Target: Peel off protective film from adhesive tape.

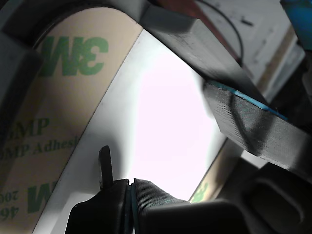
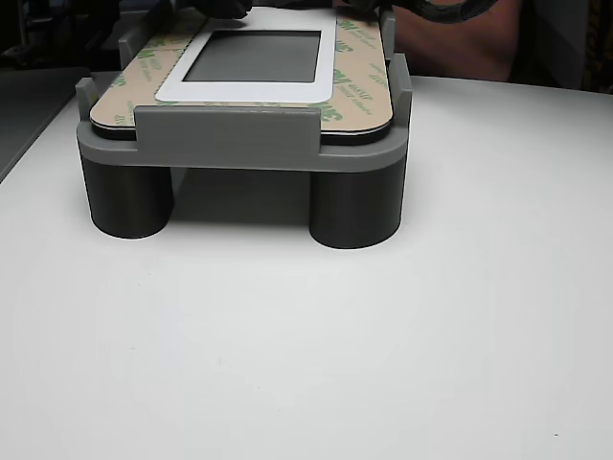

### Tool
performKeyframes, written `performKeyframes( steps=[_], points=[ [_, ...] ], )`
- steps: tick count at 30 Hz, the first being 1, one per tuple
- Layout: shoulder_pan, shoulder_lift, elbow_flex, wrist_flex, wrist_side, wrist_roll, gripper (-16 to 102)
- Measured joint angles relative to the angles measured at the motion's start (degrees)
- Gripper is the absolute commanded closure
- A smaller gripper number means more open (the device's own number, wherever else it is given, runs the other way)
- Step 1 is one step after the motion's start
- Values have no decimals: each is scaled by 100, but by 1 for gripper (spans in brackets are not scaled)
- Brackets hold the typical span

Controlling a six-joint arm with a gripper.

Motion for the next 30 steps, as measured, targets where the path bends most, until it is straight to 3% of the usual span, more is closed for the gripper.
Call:
performKeyframes(
  steps=[30],
  points=[
    [88, -88, -26, -35, 88, -211, 96]
  ],
)
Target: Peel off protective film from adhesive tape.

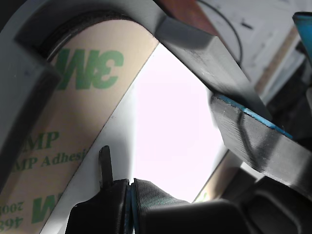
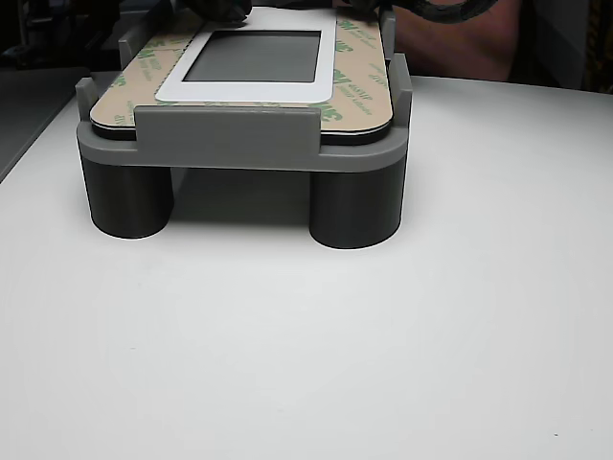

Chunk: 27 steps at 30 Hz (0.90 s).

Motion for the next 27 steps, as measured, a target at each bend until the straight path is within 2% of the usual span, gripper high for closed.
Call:
performKeyframes(
  steps=[27],
  points=[
    [62, 26, 79, -18, 53, 105, 96]
  ],
)
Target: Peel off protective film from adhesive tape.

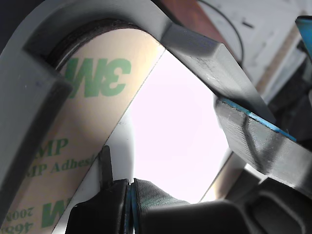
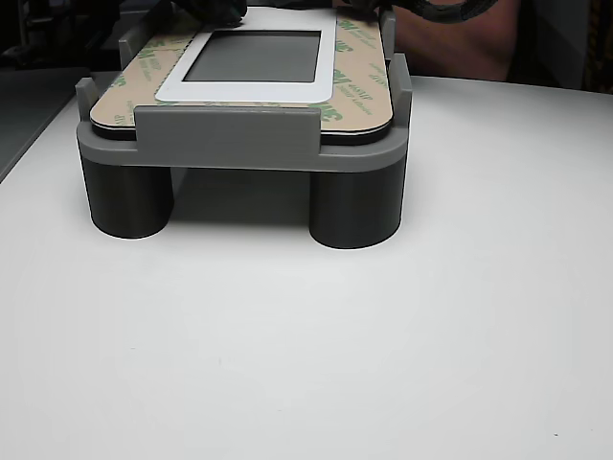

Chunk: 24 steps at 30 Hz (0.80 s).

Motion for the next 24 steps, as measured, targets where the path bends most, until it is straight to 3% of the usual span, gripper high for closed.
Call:
performKeyframes(
  steps=[24],
  points=[
    [18, -35, -202, 193, -9, -44, 96]
  ],
)
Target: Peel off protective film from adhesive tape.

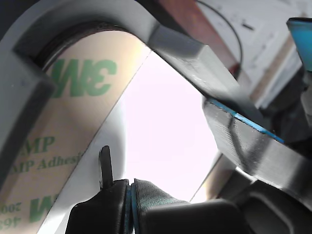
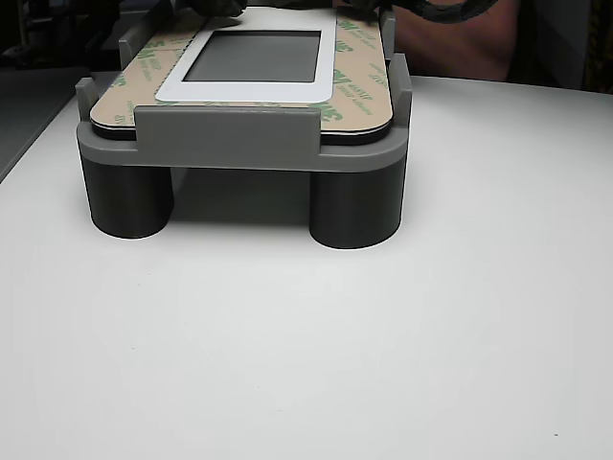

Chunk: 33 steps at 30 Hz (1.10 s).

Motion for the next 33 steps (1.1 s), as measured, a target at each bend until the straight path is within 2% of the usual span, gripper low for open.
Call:
performKeyframes(
  steps=[33],
  points=[
    [-79, 9, 123, -167, -88, -105, 96]
  ],
)
